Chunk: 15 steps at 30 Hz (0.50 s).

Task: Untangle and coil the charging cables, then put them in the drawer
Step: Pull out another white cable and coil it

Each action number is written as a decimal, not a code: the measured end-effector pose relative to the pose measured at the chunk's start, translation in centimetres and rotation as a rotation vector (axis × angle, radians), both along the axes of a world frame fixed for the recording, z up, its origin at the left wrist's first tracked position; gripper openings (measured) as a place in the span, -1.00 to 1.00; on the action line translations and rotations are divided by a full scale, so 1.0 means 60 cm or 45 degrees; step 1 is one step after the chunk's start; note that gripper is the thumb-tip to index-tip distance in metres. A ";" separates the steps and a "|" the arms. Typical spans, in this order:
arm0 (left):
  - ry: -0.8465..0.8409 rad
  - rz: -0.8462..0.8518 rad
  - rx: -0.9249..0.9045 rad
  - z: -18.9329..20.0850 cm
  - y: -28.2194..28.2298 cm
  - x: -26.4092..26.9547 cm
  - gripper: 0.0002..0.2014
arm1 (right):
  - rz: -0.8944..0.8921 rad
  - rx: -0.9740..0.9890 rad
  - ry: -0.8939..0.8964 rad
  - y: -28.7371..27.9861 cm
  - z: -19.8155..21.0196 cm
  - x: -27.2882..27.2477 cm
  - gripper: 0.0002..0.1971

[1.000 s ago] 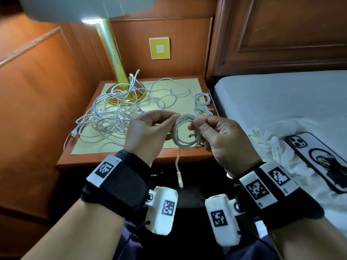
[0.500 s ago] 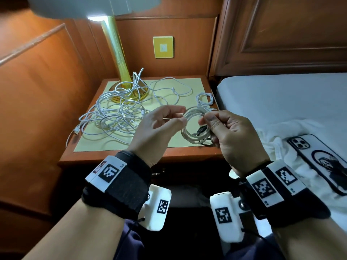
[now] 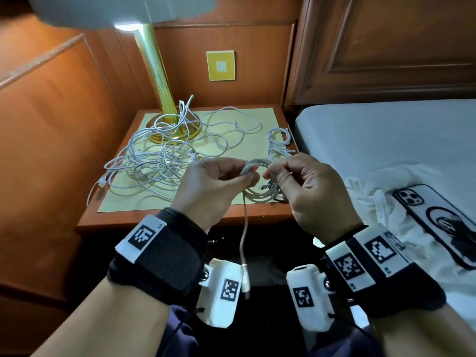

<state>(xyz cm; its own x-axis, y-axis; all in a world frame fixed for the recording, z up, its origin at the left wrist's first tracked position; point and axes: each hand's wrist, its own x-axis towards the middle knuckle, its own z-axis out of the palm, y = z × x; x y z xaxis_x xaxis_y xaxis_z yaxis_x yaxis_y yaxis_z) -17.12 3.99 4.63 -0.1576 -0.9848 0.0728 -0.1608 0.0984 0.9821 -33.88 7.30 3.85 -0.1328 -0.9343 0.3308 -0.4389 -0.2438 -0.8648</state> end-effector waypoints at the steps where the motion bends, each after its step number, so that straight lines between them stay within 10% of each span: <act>1: 0.004 0.039 0.004 -0.001 0.000 0.000 -0.92 | -0.010 -0.020 0.026 0.000 -0.001 0.000 -0.83; 15: -0.178 0.152 -0.072 -0.012 0.001 -0.002 -0.97 | -0.021 -0.027 0.048 0.000 -0.011 0.011 -0.84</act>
